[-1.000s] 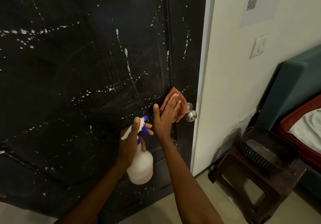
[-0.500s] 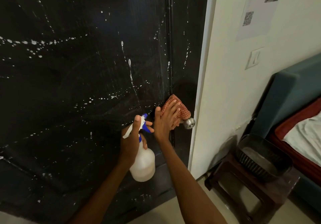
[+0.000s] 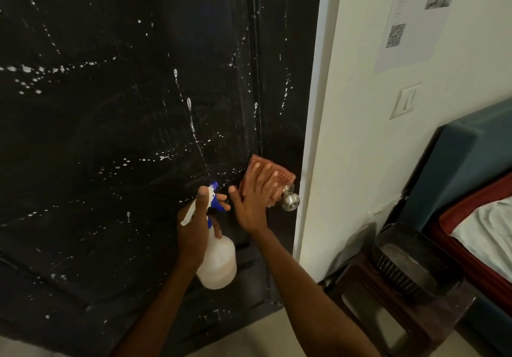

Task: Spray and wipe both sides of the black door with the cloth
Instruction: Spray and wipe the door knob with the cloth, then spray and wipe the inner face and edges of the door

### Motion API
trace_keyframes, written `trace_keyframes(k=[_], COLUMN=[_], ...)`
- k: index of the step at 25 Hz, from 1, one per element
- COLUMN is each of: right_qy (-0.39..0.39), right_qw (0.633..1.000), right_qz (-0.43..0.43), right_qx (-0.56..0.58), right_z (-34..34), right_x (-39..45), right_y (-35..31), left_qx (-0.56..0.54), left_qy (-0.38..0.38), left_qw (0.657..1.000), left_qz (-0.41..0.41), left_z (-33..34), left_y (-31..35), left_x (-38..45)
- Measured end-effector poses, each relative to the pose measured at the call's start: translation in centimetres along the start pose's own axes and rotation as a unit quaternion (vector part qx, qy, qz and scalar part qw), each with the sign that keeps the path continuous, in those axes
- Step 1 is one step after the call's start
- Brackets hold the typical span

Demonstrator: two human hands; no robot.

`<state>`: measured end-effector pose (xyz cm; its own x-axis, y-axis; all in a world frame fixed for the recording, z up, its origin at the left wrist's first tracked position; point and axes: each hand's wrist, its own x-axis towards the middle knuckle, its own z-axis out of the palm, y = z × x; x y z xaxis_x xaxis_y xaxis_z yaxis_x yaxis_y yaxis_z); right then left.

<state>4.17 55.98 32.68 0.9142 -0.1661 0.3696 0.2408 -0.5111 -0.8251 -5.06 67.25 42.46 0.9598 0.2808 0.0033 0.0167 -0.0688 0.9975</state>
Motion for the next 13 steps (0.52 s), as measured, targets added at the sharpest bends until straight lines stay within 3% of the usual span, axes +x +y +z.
trace_keyframes(k=[2,4,9,13], right_qy=[-0.049,-0.048,0.035,0.09], right_qw=[0.997,0.993,0.97,0.957], right_qz=[-0.045,-0.075,-0.2,-0.247], right_qx=[-0.051,-0.079,-0.134,-0.121], right_z=[0.8,0.0,-5.2,-8.0], right_x=[-0.9,0.3,6.7,9.1], right_y=[1.3,1.1,-2.7,-3.8], left_qx=[0.009,0.013,-0.01,-0.021], left_qy=[0.041,0.057,0.058,0.066], left_qw=[0.999,0.998,0.997,0.995], left_qz=[-0.01,-0.016,0.047,0.072], left_z=[0.5,0.8,1.0,1.7], left_y=[0.8,1.5,3.5,8.4], left_x=[-0.1,-0.3,-0.2,0.2])
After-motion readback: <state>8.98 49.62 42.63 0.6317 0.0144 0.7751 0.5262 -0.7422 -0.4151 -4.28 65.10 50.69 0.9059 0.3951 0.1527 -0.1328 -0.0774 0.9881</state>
